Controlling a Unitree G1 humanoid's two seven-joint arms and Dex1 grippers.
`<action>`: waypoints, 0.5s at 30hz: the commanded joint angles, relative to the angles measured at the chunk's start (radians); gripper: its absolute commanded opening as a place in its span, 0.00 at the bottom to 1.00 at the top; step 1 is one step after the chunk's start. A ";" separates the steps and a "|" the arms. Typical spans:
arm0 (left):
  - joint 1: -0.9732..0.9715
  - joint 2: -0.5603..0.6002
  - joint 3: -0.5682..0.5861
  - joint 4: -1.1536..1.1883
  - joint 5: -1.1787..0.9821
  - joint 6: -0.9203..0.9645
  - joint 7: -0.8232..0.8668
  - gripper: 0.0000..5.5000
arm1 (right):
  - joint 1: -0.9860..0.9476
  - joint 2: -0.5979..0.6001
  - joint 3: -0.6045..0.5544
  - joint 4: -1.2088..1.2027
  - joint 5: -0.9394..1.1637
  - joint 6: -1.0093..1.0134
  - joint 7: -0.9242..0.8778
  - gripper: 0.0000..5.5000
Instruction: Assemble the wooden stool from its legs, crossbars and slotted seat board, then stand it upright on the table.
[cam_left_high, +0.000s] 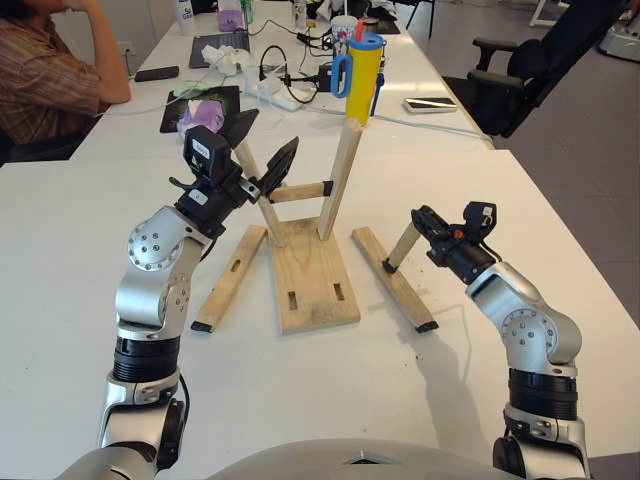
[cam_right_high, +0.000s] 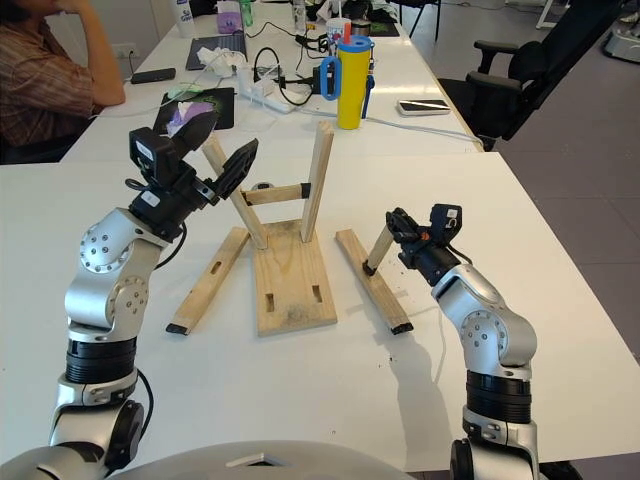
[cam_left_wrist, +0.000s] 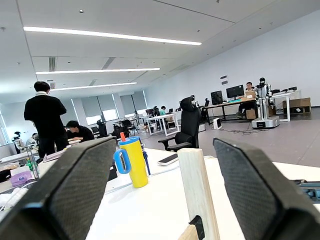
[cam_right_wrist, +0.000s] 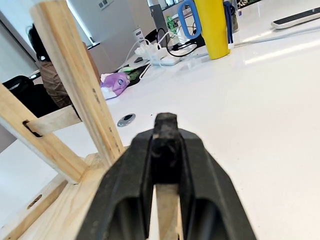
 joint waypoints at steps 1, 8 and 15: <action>0.005 0.004 0.008 -0.001 -0.001 0.007 0.006 0.65 | 0.000 0.003 0.024 0.032 -0.049 -0.049 0.032 0.08; -0.009 0.004 -0.002 0.020 0.002 0.003 -0.004 0.65 | -0.010 0.045 0.040 0.103 -0.104 -0.131 0.039 0.08; -0.009 0.012 -0.007 0.019 0.004 0.006 -0.014 0.65 | 0.072 0.070 0.115 0.087 -0.224 -0.254 0.049 0.08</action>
